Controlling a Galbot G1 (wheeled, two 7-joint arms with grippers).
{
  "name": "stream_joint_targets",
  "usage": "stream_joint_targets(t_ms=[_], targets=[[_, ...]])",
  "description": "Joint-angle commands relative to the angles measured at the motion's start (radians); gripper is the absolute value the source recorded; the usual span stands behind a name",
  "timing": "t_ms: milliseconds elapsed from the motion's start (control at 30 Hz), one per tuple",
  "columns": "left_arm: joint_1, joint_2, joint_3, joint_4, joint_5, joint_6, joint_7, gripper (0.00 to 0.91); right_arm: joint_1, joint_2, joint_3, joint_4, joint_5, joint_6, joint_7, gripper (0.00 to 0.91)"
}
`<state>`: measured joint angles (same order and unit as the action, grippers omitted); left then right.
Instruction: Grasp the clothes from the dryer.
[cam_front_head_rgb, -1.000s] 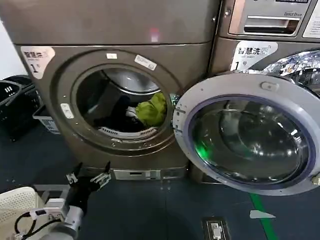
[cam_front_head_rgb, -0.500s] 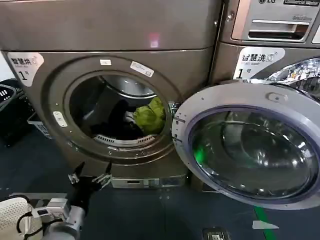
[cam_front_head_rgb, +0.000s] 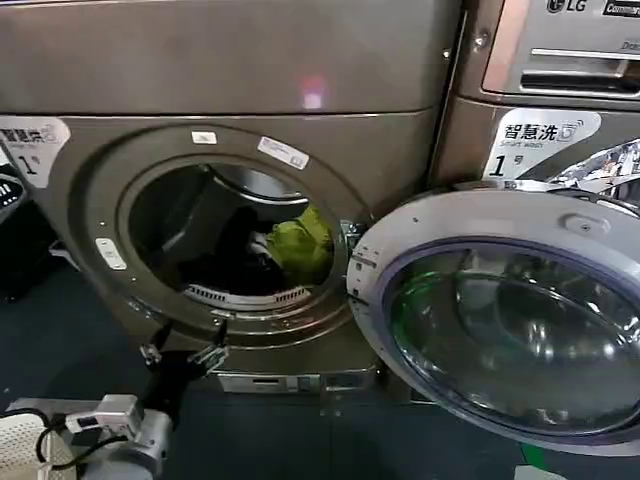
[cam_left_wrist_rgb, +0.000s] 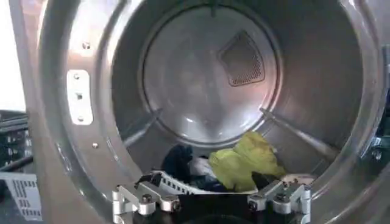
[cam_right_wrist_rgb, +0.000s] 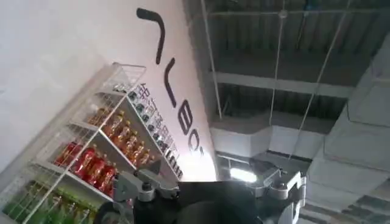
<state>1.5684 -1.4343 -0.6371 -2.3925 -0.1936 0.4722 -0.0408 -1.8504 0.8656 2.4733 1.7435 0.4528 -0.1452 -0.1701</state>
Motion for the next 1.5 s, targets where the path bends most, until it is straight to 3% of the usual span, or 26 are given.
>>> stream_joint_targets(t_ms=[33,433,1500], targets=[[-0.056,0.016,0.014,0.006,-0.007,-0.003,0.008,0.907,-0.026,0.009,0.004,0.012,-0.002,0.004,0.011,0.907],[-0.41,0.077,0.092,0.279,-0.044,-0.021,0.004,0.907,-0.105,0.057,0.063,0.037,0.016,0.002,0.007,0.907],[-1.195,0.026,0.296,1.295,0.028,-0.212,-0.055,0.907,-0.085,0.047,0.047,0.072,0.038,-0.002,-0.005,0.907]])
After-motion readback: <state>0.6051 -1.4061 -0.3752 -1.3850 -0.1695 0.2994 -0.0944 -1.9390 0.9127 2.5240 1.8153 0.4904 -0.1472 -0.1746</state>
